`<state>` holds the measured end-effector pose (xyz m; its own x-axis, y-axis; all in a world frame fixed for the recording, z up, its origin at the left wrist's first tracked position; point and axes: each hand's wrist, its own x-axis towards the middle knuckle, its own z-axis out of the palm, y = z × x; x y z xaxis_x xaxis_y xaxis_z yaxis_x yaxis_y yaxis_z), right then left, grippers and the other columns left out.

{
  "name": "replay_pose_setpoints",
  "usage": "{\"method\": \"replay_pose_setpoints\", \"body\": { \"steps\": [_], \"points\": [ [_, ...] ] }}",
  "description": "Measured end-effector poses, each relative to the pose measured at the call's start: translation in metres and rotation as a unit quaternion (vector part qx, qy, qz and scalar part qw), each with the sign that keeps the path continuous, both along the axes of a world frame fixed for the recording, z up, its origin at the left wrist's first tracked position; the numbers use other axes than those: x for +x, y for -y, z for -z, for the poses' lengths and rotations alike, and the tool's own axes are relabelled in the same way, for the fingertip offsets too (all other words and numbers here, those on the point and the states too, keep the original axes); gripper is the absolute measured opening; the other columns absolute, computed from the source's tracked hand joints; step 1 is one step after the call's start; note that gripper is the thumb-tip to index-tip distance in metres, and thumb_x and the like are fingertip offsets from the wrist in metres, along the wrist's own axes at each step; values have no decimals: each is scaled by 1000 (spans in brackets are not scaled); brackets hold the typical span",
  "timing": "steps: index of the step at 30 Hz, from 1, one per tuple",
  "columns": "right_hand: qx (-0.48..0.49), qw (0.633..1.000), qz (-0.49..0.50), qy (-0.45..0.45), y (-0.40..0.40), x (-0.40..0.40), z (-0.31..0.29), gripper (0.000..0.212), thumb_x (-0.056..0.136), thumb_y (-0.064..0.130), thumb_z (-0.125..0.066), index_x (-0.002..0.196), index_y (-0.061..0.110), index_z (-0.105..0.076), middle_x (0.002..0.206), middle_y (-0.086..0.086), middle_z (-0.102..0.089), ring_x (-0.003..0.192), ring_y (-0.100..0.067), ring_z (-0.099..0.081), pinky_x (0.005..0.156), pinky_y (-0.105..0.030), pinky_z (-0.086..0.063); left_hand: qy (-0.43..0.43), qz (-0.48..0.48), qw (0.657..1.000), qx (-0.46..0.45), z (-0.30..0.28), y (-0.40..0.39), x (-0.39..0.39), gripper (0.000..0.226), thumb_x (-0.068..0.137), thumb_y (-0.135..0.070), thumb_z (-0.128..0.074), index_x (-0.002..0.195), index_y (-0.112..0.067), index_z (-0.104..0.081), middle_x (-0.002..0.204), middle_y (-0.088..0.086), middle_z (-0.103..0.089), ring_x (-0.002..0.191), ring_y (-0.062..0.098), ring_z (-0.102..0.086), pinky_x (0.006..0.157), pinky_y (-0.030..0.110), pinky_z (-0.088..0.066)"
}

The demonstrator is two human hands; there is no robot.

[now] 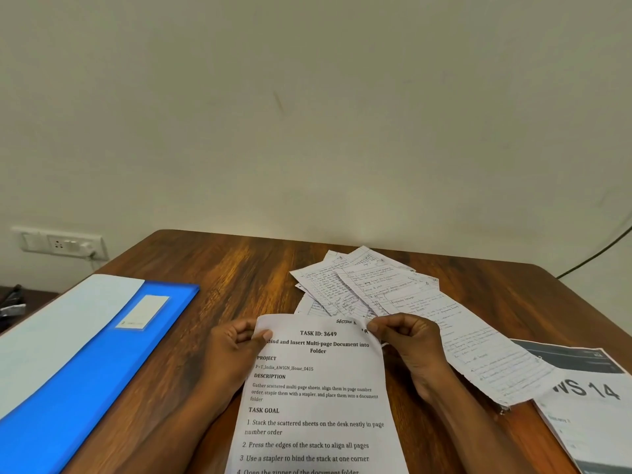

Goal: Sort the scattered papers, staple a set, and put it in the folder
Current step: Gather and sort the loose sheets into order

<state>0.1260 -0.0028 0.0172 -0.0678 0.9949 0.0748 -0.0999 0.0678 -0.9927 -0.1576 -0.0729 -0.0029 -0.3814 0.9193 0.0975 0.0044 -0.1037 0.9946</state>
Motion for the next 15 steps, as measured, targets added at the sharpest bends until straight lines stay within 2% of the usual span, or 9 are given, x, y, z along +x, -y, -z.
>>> {"method": "replay_pose_setpoints", "body": {
  "steps": [2,8,12,15],
  "points": [
    [1,1000,7,-1,0,-1,0,15,76,6,-87,89,1,-81,91,-20,-79,73,-24,-68,60,-31,-56,-6,-3,1000,0,0,0,0,13,91,-1,-73,101,-8,-76,86,9,-81,74,27,-79,55,29,-63],
    [-6,1000,18,17,-2,-2,3,9,81,10,-85,89,6,-82,92,-15,-81,86,-28,-74,91,-50,-58,-16,-5,1000,-2,2,-1,-1,12,91,-1,-73,101,-7,-76,87,9,-81,76,27,-79,57,30,-64],
    [-12,999,36,18,-4,-5,3,8,88,11,-79,94,5,-81,93,-14,-81,93,-34,-76,95,-52,-59,-20,-6,1000,-7,3,-2,-1,11,91,-3,-73,102,-7,-76,87,9,-81,77,28,-79,59,33,-64],
    [-6,999,37,14,-3,-6,4,10,94,8,-73,101,6,-80,96,-13,-81,100,-36,-76,93,-49,-60,-22,-9,1000,-14,4,-3,-3,12,92,-5,-74,103,-8,-76,89,8,-82,78,28,-80,65,40,-65]
  ]
}}
